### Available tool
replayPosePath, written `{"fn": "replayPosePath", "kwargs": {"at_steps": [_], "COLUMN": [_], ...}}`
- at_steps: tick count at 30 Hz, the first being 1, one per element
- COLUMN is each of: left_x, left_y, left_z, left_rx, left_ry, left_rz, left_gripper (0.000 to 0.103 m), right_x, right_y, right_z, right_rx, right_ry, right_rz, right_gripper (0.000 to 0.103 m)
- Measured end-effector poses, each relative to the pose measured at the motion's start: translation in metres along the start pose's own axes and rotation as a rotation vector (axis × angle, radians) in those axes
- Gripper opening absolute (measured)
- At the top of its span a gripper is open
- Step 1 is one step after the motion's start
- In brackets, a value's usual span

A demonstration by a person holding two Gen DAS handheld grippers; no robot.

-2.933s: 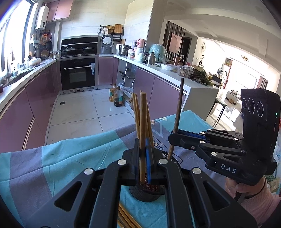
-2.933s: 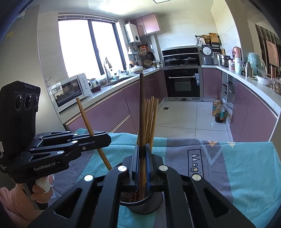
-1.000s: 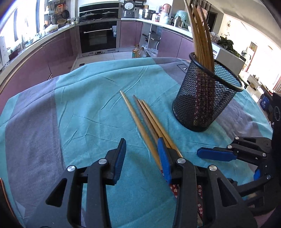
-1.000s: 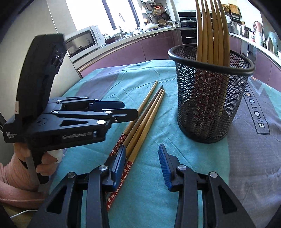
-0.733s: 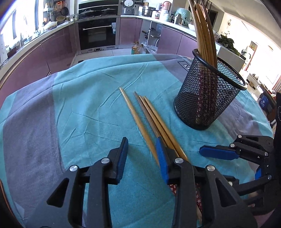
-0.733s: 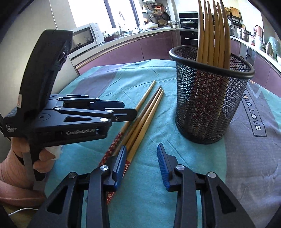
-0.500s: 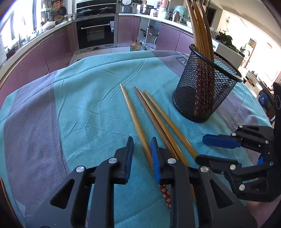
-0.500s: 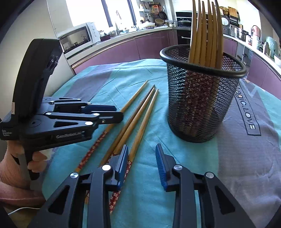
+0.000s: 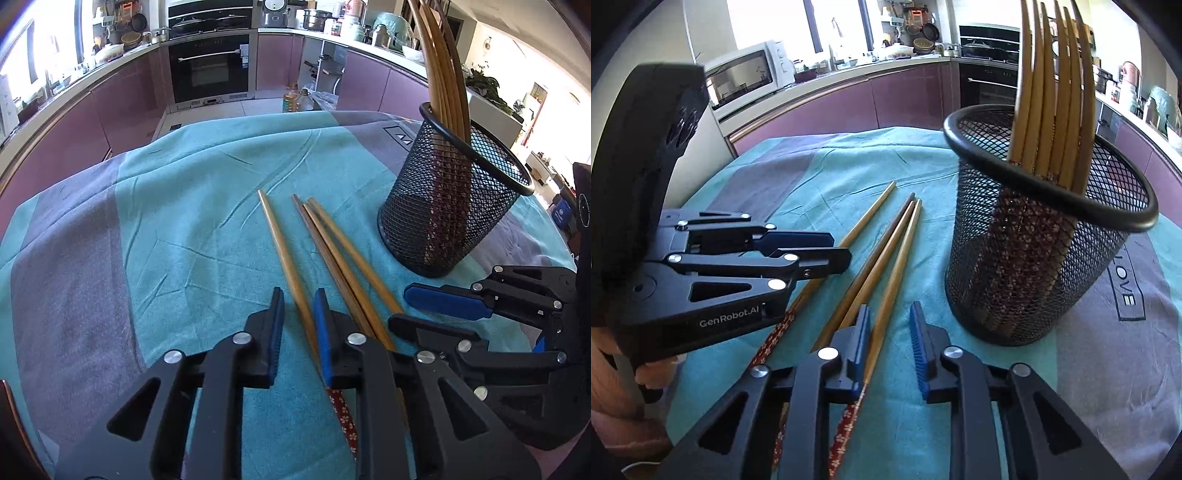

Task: Organize utensils
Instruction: 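Grasp a chopstick with the left tool while the right tool grasps another, then lift both held chopsticks upright toward the mesh cup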

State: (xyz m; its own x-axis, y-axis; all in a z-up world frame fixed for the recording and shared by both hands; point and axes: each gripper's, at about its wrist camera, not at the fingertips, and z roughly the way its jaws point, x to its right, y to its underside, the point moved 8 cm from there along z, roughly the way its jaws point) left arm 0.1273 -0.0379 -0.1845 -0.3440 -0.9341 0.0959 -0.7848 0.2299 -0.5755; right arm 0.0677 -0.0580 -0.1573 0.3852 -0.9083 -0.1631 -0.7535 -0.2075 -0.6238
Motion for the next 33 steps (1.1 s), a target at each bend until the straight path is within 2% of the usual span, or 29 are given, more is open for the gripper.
{"fn": "replayPosePath", "kwargs": {"at_steps": [3,10,18,23,33], "left_x": [-0.002,-0.005,0.006,0.015,0.014], "left_y": [0.003,0.013,0.033,0.043,0.029], "left_z": [-0.001,-0.013,-0.03,-0.028,-0.014], "left_rx": [0.006,0.023,0.02,-0.001,-0.016], "left_ry": [0.011,0.031,0.074,0.08,0.083], "left_rz": [-0.015,-0.061,-0.036,0.004,0.013], "left_gripper": [0.011,0.008,0.008,0.008,0.009], "right_x": [0.006,0.015,0.004,0.002,0.0], "right_y": [0.002,0.007,0.017,0.021,0.015], "right_z": [-0.003,-0.017,-0.03,-0.025,-0.016], "right_rx": [0.006,0.044,0.031,-0.009,-0.026], "right_ry": [-0.025,-0.068,-0.127,-0.113,-0.099], "right_rz": [0.043,0.113,0.052,0.023,0.002], "right_gripper": [0.008,0.006,0.006,0.006,0.008]}}
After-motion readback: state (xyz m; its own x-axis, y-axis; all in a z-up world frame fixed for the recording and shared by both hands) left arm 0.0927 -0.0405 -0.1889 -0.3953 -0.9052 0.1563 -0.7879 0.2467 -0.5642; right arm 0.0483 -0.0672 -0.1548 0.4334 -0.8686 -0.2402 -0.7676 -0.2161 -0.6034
